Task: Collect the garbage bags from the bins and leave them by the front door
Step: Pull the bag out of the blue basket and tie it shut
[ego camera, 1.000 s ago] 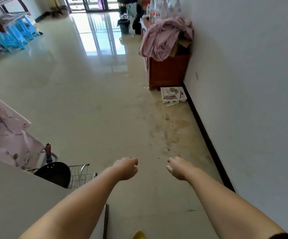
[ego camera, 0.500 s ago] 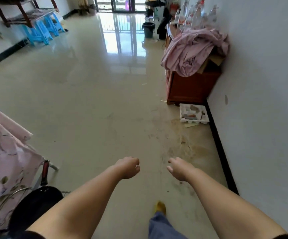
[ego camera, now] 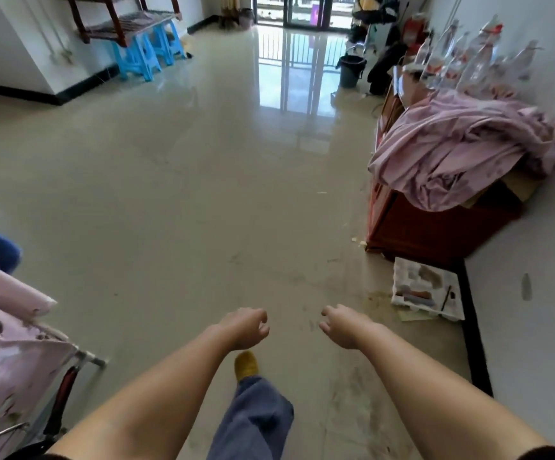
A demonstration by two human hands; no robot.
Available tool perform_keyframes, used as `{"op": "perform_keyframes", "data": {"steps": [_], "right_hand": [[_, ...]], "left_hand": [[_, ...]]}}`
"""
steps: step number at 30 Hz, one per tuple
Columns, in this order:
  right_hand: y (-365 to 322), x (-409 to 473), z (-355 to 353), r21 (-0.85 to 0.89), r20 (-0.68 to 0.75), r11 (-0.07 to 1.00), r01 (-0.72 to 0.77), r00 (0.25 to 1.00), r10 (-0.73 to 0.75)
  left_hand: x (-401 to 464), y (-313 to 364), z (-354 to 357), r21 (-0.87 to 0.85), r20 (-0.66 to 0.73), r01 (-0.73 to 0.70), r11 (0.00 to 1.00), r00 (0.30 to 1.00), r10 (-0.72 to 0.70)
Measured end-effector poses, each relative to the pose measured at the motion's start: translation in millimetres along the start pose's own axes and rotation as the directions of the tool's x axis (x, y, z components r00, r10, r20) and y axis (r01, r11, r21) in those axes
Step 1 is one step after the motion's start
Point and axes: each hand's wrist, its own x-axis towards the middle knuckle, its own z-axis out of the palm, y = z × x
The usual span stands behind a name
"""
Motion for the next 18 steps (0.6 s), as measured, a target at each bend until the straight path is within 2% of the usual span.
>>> {"op": "perform_keyframes", "data": {"steps": [10, 18], "right_hand": [[-38.1, 188.8, -183.2, 0.070, -0.063, 0.997, 0.027, 0.998, -0.023], [-7.0, 336.5, -290.9, 0.050, -0.036, 0.998, 0.029, 0.999, -0.027]], "left_hand": [[192.5, -50.3, -187.2, 0.134, 0.033, -0.057, 0.989, 0.998, 0.053], [364.0, -38.5, -290.4, 0.140, 0.037, -0.082, 0.987, 0.996, 0.078]]}}
